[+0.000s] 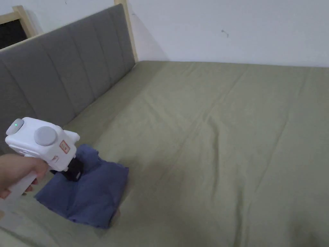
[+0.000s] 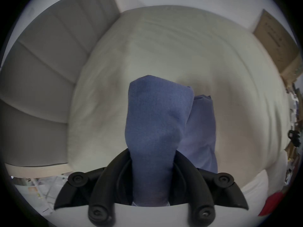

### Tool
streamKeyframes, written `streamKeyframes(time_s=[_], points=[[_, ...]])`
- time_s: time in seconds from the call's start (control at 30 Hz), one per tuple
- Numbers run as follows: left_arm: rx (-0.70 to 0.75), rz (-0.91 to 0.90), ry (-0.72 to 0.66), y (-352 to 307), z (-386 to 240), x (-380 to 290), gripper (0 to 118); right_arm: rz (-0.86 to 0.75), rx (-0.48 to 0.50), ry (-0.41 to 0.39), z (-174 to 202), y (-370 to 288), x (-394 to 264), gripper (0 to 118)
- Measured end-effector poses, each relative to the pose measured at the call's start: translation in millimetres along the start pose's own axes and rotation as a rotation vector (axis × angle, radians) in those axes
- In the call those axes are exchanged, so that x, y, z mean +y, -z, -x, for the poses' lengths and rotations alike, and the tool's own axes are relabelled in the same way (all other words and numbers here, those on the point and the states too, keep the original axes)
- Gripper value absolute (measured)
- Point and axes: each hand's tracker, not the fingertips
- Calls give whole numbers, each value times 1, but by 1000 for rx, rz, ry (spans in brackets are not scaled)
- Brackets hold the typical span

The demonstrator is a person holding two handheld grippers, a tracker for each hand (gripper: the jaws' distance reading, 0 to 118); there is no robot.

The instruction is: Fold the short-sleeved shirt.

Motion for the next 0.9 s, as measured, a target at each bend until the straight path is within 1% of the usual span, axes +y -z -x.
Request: streamKeyframes(time_s=[0.03, 0.07, 0.1, 0.13, 0.17, 0.2, 0.27, 0.33, 0.37, 0.4, 0.43, 0.47, 0.5, 0.53, 0.57, 0.67, 0.73, 0.8, 0.83, 0.9], points=[[25, 3, 13, -2, 3, 0, 26, 1, -3, 3, 0, 0, 1, 0], [16, 5, 22, -4, 3, -1, 38, -2, -5, 6, 0, -1, 2, 0], [36, -14, 32, -7, 4, -1, 54, -6, -7, 8, 0, -2, 3, 0], [54, -39, 26, -9, 11, -3, 76, -11, -6, 10, 0, -3, 4, 0], [69, -64, 14, -13, 13, -3, 104, -16, -5, 12, 1, -5, 5, 0], [82, -88, -1, -19, 14, -5, 113, -19, -3, 12, 1, -6, 6, 0], [64, -164, -37, -28, 15, -8, 114, -23, -1, 9, 2, -9, 6, 0], [48, -281, -89, -41, -4, -18, 114, -36, -3, 4, 3, -14, 5, 0], [19, -373, -112, -50, -23, -29, 109, -46, -1, 6, 3, -17, 4, 0], [-71, -462, -150, -57, -39, -41, 99, -55, 3, 11, 3, -20, 4, 0], [-134, -499, -189, -64, -62, -53, 79, -62, 7, 20, 3, -23, 4, 0], [-172, -516, -227, -71, -87, -67, 42, -68, 13, 30, 2, -27, 3, 0], [-205, -534, -234, -77, -117, -81, 14, -72, 19, 39, 1, -31, 3, 0], [-223, -551, -234, -79, -136, -94, 0, -76, 23, 47, 1, -34, 3, 0], [-232, -581, -207, -85, -163, -106, 0, -83, 25, 51, 1, -39, 3, 0], [-374, -749, -118, -109, -227, -140, 0, -135, 13, 56, -1, -60, 1, 0], [-352, -858, -92, -136, -269, -159, 0, -199, -2, 58, -2, -81, -2, 0], [-422, -929, -59, -164, -298, -171, 0, -274, -19, 59, -8, -102, -7, 0], [-420, -963, -61, -176, -309, -176, 0, -312, -30, 64, -9, -114, -9, 0], [-442, -1054, -47, -208, -328, -184, 0, -381, -47, 112, -12, -143, -10, 0]])
